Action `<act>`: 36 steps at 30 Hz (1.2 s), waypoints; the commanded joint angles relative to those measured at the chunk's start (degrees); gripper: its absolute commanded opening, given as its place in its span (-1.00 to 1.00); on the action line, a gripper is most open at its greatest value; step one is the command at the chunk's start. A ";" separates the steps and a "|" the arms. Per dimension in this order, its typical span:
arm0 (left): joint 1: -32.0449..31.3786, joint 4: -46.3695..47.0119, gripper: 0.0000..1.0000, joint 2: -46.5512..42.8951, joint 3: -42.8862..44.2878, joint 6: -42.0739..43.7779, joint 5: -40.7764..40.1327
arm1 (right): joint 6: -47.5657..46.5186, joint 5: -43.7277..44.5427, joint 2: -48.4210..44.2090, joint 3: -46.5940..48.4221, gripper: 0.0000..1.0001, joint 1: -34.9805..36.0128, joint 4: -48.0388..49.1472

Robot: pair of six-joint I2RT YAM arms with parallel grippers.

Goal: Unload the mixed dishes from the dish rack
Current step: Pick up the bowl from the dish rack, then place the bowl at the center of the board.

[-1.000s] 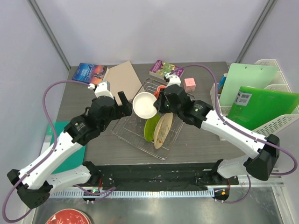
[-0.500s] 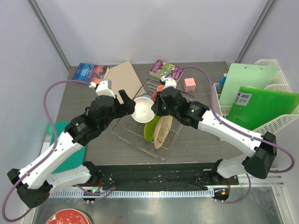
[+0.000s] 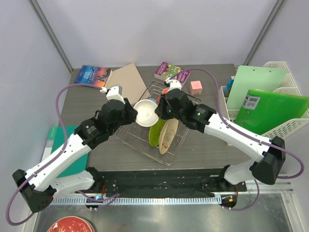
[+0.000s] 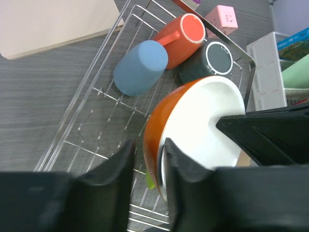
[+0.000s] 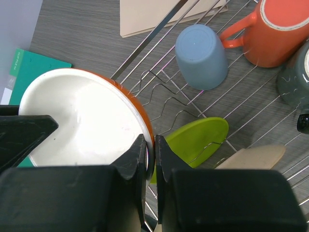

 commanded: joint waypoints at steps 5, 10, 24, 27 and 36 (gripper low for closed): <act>-0.23 2.72 -1.00 1.37 -1.24 1.98 2.81 | 0.10 -2.80 0.19 2.91 -0.98 0.17 4.22; -0.14 2.99 -1.00 0.85 -0.81 2.50 1.42 | -2.62 -1.14 0.01 3.25 0.29 0.26 2.47; 34.16 -9.94 -1.00 2.86 7.98 -1.97 3.51 | -9.74 24.98 -20.28 -8.32 0.99 1.23 0.43; 44.55 -8.01 -1.00 6.64 7.89 -4.87 8.78 | -10.18 23.66 -24.76 -12.72 0.97 1.31 2.37; 58.12 10.09 -1.00 18.67 2.62 -10.24 12.03 | -9.92 21.38 -33.38 -20.81 0.93 1.31 3.52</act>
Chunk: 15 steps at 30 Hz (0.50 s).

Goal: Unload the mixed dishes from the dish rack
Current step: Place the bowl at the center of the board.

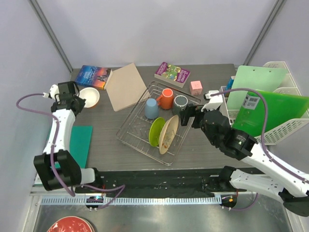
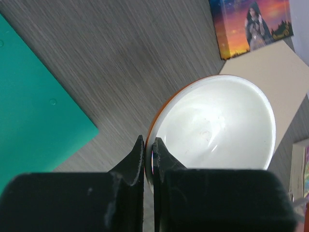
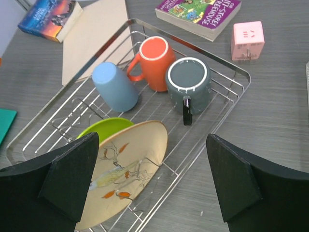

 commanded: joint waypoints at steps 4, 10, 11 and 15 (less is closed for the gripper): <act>4.15 13.52 -1.00 13.83 5.99 1.93 5.58 | -0.44 -0.49 -3.86 -3.89 0.93 0.26 1.83; 7.75 14.10 -1.00 26.15 11.63 3.44 9.97 | -0.34 0.47 -5.97 -5.48 0.93 0.26 1.04; 8.10 15.35 -1.00 26.77 11.11 3.44 10.24 | -0.35 0.74 -6.15 -5.74 0.94 0.26 1.04; 8.37 16.86 -1.00 30.37 11.89 4.05 10.24 | -0.43 1.27 -5.71 -6.01 0.93 0.18 1.13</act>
